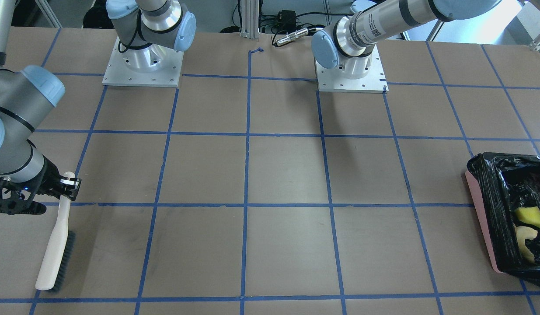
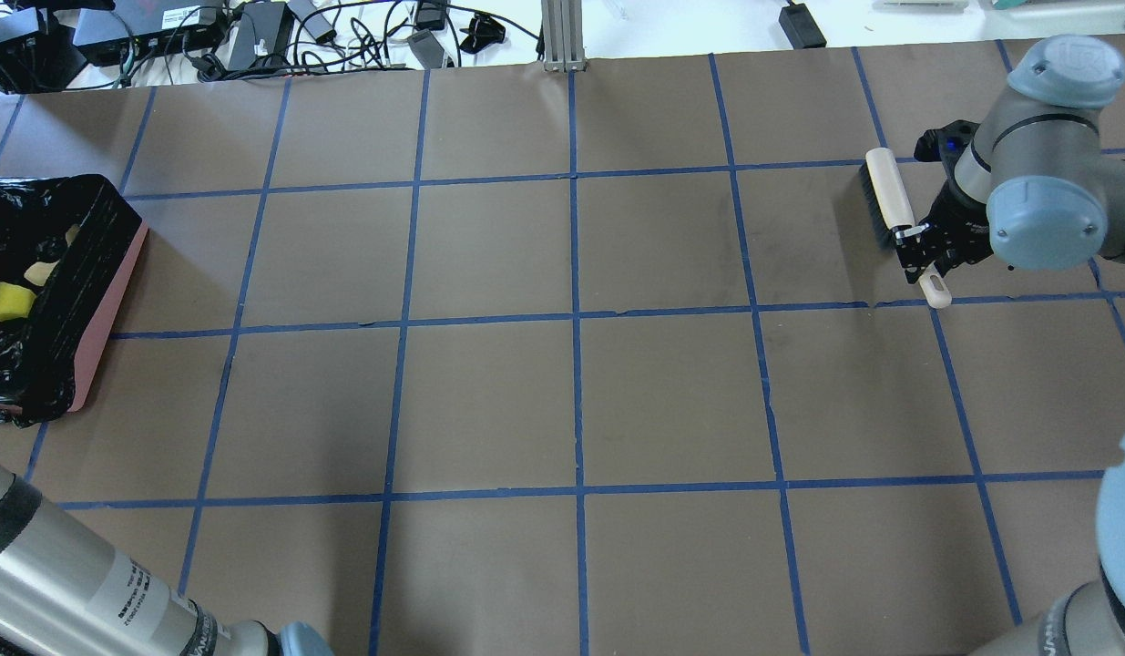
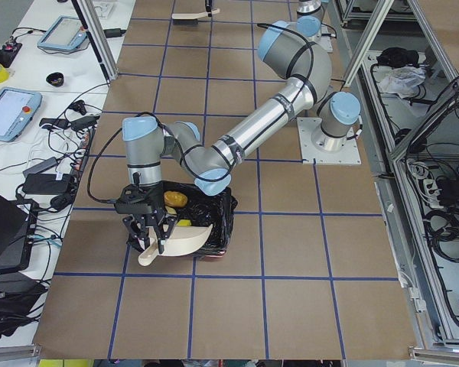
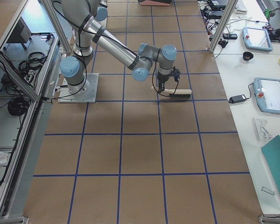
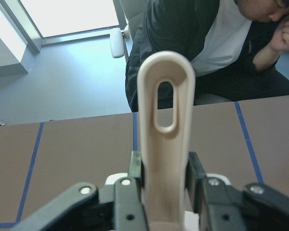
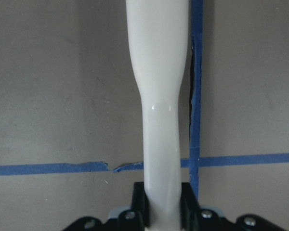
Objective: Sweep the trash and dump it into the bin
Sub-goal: 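Tip the dustpan over the black bin with the left gripper to dump items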
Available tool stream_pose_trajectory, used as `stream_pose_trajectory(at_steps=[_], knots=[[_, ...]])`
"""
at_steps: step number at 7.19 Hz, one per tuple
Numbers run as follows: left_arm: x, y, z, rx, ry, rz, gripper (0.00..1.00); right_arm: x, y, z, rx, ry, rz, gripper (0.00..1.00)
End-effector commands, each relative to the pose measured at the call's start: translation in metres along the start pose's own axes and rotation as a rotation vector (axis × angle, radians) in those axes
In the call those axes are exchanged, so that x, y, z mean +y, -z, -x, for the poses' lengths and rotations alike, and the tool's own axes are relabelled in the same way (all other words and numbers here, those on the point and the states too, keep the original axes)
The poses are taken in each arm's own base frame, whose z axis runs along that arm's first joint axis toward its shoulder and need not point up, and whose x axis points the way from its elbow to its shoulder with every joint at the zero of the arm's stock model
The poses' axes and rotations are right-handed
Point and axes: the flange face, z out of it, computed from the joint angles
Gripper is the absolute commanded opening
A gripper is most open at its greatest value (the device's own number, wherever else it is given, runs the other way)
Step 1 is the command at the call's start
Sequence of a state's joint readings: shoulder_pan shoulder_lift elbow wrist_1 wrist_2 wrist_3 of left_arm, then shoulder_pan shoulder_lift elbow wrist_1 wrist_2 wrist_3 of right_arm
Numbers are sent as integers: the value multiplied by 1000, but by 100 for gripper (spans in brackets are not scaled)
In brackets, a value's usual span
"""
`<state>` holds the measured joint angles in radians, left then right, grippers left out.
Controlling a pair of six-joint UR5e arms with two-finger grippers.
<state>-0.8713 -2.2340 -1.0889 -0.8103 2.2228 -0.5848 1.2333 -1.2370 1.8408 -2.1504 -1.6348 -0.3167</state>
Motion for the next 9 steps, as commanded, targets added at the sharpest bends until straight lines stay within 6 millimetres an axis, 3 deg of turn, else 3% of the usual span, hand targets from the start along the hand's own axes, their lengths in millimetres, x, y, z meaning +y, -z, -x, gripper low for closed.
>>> stream_pose_trajectory(at_steps=[1, 2, 4, 5, 6, 8, 9], knots=[[-11, 21, 7, 11, -47, 27, 0, 0, 0, 0, 1, 2, -2, 38], [-19, 31, 11, 6, -62, 38, 0, 0, 0, 0, 2, 2, -4, 43], [-47, 69, 18, 68, -65, 80, 0, 0, 1, 0, 2, 0, -5, 54], [-45, 85, 19, 92, -70, 121, 0, -1, 2, 0, 5, -3, -13, 59], [-33, 105, 13, 94, -105, 163, 0, -2, 6, -1, 8, -2, -24, 67], [-2, 154, 0, 101, -207, 223, 0, -6, 31, -4, 30, 36, -88, 99], [23, 180, -10, 129, -223, 297, 0, -3, 45, -2, 19, 33, -118, 100]])
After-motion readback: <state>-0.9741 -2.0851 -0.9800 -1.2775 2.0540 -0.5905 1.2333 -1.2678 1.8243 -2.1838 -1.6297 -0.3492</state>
